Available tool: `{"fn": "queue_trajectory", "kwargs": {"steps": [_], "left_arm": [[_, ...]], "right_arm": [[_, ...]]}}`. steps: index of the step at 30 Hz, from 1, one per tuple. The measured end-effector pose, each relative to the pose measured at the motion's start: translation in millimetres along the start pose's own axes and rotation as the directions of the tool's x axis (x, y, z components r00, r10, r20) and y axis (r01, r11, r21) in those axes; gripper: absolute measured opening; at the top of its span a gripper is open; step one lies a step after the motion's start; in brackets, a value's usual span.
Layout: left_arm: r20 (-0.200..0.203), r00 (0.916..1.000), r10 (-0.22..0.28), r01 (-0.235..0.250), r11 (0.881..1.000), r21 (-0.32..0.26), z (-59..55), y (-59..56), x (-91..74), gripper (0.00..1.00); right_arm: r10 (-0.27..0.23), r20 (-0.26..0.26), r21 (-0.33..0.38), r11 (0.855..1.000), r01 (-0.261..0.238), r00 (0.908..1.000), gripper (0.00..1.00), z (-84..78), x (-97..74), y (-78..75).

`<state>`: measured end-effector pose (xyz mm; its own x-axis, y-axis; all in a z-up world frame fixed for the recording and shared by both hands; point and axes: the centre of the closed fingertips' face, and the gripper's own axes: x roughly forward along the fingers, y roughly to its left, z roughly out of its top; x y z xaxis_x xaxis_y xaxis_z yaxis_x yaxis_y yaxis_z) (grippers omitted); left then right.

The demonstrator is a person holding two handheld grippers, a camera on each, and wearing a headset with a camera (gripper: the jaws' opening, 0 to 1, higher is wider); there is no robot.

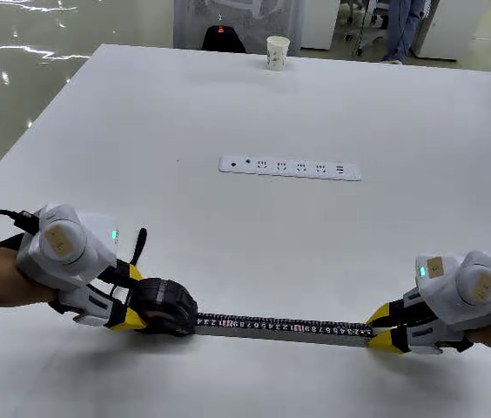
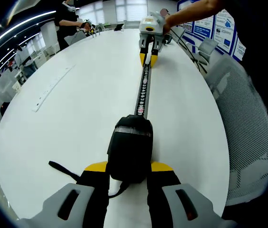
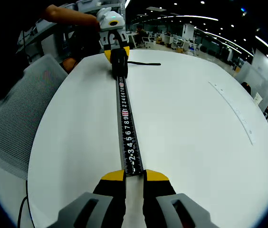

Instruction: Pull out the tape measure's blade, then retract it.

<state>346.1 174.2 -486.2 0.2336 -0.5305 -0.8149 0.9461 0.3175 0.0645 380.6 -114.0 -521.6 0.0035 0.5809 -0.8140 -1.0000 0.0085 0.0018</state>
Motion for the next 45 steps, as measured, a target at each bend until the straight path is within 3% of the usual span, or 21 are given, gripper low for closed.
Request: {"fn": "queue_trajectory", "kwargs": {"steps": [16, 34, 45], "left_arm": [[-0.037, 0.9993, -0.007, 0.008, 1.000, 0.028, -0.8, 0.6, 3.2, 0.25], [-0.087, 0.9962, 0.005, 0.001, 0.998, 0.061, -0.3, -0.9, 4.4, 0.25], [-0.083, 0.9959, 0.036, -0.034, 0.999, 0.032, -0.1, 3.9, 0.1, 0.29]], "right_arm": [[0.005, -0.055, -0.050, 0.999, -0.008, 0.9985, 0.10, -1.5, 2.2, 3.6], [-0.013, -0.097, -0.060, 0.998, 0.007, 0.9952, 0.12, -2.9, 2.1, 2.6], [-0.040, -0.106, -0.058, 0.998, 0.033, 0.9935, 0.20, -4.8, -1.5, 1.8]]}}
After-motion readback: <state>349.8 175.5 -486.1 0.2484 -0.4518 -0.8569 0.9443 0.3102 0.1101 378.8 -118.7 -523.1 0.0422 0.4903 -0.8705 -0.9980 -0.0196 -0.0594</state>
